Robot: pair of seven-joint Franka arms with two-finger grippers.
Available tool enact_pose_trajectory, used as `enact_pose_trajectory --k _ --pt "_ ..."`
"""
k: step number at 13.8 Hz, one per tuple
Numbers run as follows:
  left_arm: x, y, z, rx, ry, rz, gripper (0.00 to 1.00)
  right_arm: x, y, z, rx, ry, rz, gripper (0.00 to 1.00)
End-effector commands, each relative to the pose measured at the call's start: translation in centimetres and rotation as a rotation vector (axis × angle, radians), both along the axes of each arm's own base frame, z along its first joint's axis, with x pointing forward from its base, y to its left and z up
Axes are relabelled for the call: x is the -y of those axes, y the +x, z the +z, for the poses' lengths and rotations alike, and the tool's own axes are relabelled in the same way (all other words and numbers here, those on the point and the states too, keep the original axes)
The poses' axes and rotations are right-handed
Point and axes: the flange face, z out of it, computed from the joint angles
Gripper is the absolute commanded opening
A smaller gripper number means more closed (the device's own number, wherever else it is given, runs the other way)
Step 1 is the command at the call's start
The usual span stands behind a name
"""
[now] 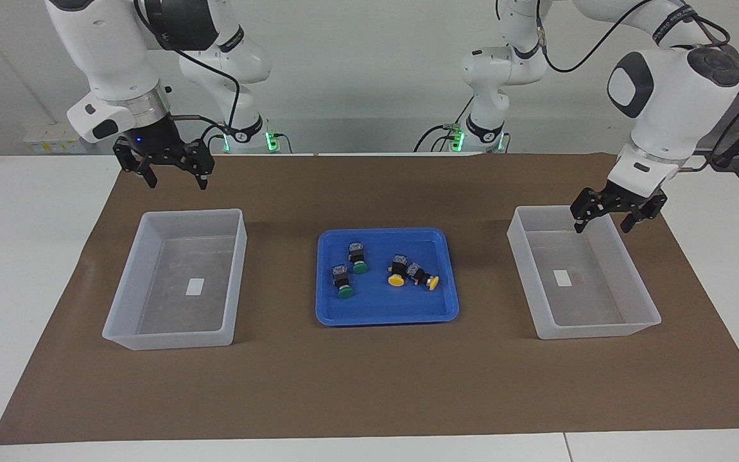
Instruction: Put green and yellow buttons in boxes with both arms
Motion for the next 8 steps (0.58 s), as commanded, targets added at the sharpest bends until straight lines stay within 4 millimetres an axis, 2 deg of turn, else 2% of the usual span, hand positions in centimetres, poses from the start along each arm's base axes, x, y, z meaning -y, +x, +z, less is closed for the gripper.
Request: enact_pose_trajectory --k 1,3,6,8 --pt "0.1 -0.2 1.1 0.016 0.003 0.021 1.00 0.2 -0.3 0.2 -0.014 0.005 0.004 1.00" --pt "0.7 -0.5 1.6 0.000 0.001 0.015 1.00 0.2 -0.3 0.1 -0.017 0.005 0.005 1.00" --pt "1.2 -1.1 4.0 -0.031 -0.001 0.009 1.00 0.4 -0.3 0.1 -0.015 0.006 0.007 1.00" --pt "1.5 -1.2 4.7 -0.037 -0.029 0.014 1.00 0.4 -0.7 -0.4 -0.047 0.004 0.010 1.00"
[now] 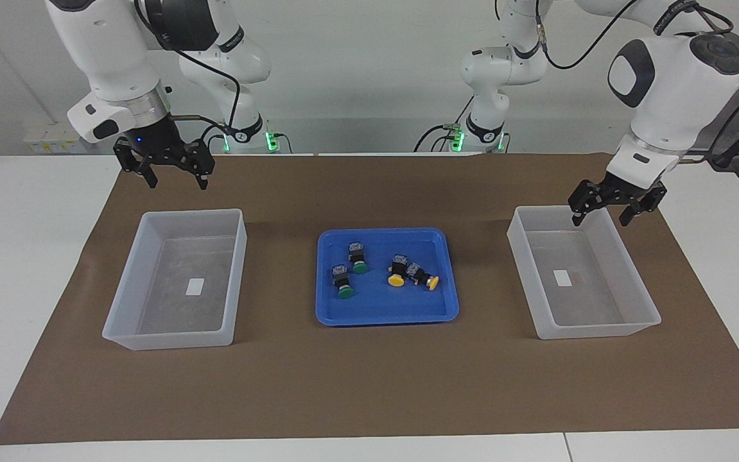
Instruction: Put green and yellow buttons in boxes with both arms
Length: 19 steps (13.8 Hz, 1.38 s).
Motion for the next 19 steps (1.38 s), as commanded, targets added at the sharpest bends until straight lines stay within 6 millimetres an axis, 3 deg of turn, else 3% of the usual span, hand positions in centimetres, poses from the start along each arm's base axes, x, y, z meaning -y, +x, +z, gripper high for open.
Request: enact_pose_trajectory --k 1,7,10,12,19 --pt "0.3 -0.4 1.4 -0.010 -0.033 0.023 1.00 0.3 -0.5 -0.2 -0.030 0.005 0.012 1.00" --pt "0.2 -1.0 1.4 -0.032 -0.031 0.038 1.00 -0.7 0.7 -1.7 0.060 0.011 0.023 1.00" --pt "0.4 -1.4 1.2 -0.061 -0.029 0.050 1.00 -3.4 1.5 -3.3 0.086 0.017 0.065 1.00" --pt "0.5 -1.3 1.3 -0.057 -0.030 0.055 1.00 -4.7 2.4 -5.3 0.100 0.020 0.078 1.00" --pt "0.6 -1.3 1.4 -0.057 -0.030 0.053 1.00 -12.0 4.9 -12.3 0.132 0.040 0.186 1.00"
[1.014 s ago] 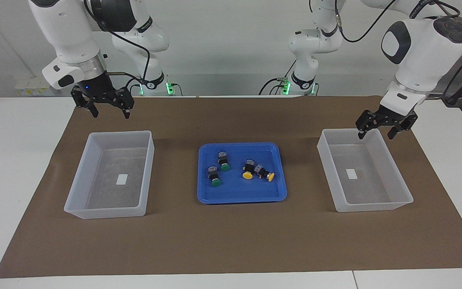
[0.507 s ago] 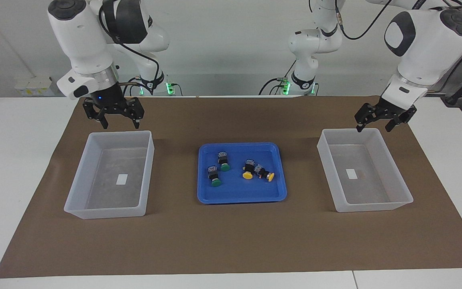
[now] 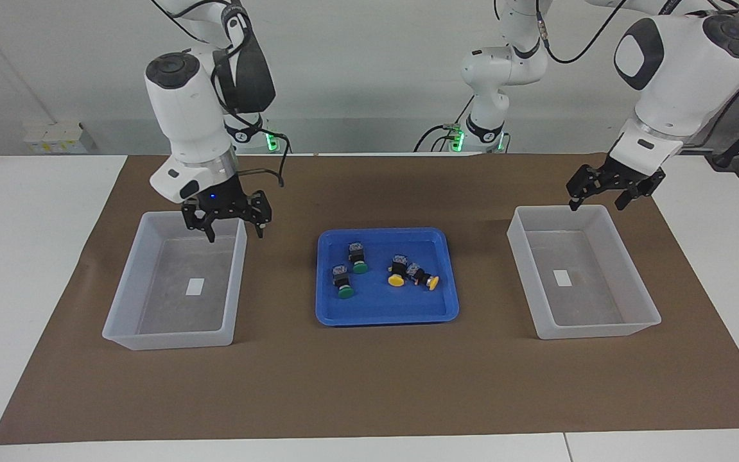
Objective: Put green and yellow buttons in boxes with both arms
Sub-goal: 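Reach the right gripper to a green-capped button in the blue tray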
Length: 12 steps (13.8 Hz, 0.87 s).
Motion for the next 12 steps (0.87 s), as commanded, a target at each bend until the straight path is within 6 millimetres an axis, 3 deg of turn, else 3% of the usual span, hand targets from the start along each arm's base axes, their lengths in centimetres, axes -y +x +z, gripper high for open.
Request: enact_pose_trajectory --k 1,5,10,12 --pt "0.3 -0.5 0.6 -0.007 -0.011 0.012 1.00 -2.6 0.2 -2.4 0.010 0.011 0.035 1.00" --pt "0.2 -0.5 0.6 -0.007 -0.011 0.014 1.00 -8.9 -0.7 -6.9 0.017 0.031 0.046 1.00" --pt "0.3 -0.4 0.8 0.002 -0.011 0.012 1.00 -12.8 -0.8 -10.5 0.035 0.051 0.051 1.00" --pt "0.5 -0.3 0.7 0.008 -0.012 0.008 1.00 -13.3 -0.4 -12.0 0.047 0.060 0.050 1.00"
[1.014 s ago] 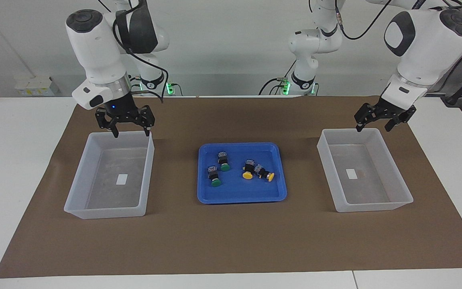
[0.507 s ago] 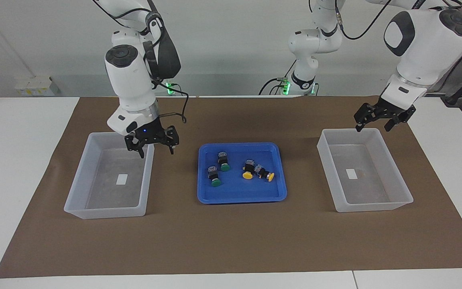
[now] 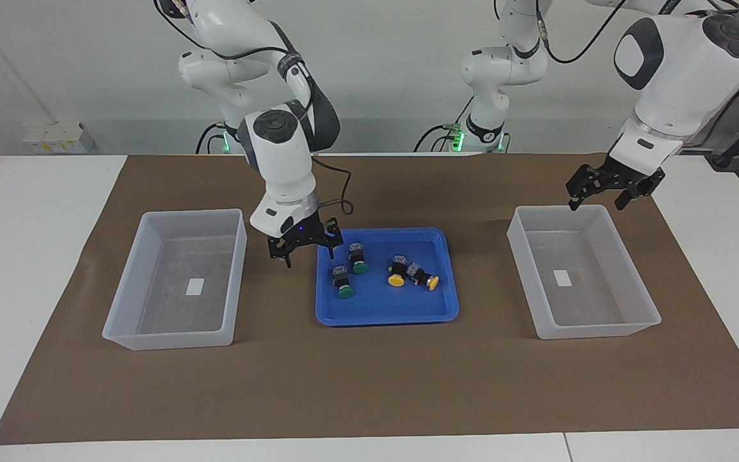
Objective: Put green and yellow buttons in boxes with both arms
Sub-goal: 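Reach the right gripper to a green-capped button in the blue tray, then carry the green button into the right box while the left gripper reaches the tray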
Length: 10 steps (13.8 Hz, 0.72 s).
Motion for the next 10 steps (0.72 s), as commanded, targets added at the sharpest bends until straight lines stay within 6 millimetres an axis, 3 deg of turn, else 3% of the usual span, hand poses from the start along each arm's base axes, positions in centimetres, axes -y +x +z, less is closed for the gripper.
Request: enact_pose_trajectory --k 1,6,7,10 --pt "1.3 -0.3 0.6 0.009 -0.012 -0.007 1.00 -0.8 0.3 -2.2 0.011 0.012 -0.014 1.00" --pt "3.7 -0.6 -0.6 -0.005 -0.013 0.005 1.00 -3.9 -0.6 -6.2 0.004 0.008 0.017 1.00" --pt "4.6 -0.6 -1.0 -0.004 -0.014 0.006 1.00 -4.0 -0.6 -6.5 0.013 0.012 0.019 1.00" --pt "5.0 -0.2 -1.8 -0.002 -0.015 0.034 1.00 -3.8 -0.8 -7.7 0.027 0.002 0.032 1.00"
